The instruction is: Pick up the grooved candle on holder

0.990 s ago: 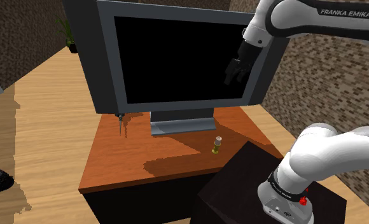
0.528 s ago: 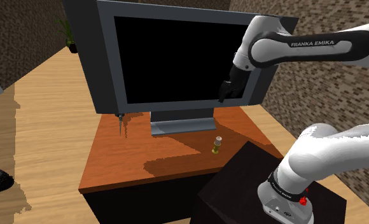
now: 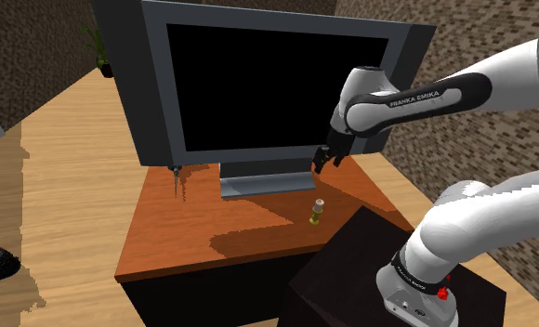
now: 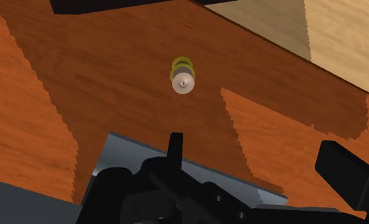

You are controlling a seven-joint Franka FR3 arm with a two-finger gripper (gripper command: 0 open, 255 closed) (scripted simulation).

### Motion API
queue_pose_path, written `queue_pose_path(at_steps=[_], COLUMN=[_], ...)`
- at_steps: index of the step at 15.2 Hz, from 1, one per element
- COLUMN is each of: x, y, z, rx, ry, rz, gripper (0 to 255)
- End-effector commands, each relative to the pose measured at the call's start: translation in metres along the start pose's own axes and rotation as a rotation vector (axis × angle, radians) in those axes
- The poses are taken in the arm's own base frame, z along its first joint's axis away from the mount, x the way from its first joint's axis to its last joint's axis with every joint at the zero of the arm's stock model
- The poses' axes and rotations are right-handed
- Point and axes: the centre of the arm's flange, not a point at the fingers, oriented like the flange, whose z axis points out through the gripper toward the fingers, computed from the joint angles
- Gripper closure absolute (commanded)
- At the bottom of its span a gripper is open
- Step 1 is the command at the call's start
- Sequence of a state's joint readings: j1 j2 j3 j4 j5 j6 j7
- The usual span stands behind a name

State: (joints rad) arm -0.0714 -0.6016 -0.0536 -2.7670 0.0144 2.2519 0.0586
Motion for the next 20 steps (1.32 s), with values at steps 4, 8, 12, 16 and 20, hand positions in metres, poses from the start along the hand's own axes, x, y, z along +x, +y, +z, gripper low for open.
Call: queue_pose_path(at_steps=[4, 8, 12, 16, 20], x=[-0.001, -0.003, -0.006, -0.009, -0.011], y=[0.01, 0.02, 0.03, 0.035, 0.036], z=[0.064, 0.115, 0.166, 0.198, 0.22], rx=[-0.024, -0.043, -0.062, -0.07, -0.07], ry=[-0.025, -0.047, -0.069, -0.078, -0.078], rz=[0.035, 0.063, 0.09, 0.102, 0.102], gripper=[0, 0, 0, 0, 0])
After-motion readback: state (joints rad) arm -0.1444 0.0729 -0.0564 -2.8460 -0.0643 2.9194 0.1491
